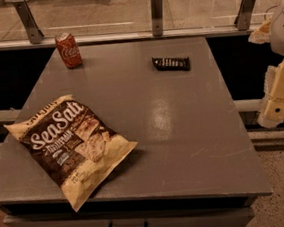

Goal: Pick coke can

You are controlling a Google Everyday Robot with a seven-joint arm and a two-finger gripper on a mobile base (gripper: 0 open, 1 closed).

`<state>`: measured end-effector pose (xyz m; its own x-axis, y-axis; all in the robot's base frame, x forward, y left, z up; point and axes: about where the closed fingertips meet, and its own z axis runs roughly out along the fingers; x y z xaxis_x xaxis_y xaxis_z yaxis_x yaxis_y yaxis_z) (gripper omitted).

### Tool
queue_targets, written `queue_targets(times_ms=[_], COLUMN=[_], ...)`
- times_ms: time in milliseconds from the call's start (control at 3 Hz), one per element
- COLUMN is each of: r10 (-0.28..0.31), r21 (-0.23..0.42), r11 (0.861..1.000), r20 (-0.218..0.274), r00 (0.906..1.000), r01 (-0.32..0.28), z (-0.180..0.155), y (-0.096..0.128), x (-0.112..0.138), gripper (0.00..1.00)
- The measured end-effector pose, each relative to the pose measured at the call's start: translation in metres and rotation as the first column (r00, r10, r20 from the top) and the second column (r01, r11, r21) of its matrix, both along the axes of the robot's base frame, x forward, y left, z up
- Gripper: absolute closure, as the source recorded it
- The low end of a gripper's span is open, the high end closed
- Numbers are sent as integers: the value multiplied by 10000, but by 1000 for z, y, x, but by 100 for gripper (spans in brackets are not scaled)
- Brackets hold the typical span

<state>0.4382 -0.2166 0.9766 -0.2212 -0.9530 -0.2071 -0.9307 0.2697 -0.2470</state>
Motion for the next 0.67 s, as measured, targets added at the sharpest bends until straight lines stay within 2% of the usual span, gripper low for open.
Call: queue_targets(times_ms=[333, 667], r10=[0, 501], r21=[0, 683], r11=[10000, 9964], r20=[2, 161], r00=[10000, 9986], r01=[0, -510], z=[0, -13], y=[0, 24], x=[0, 38], gripper=[0, 0])
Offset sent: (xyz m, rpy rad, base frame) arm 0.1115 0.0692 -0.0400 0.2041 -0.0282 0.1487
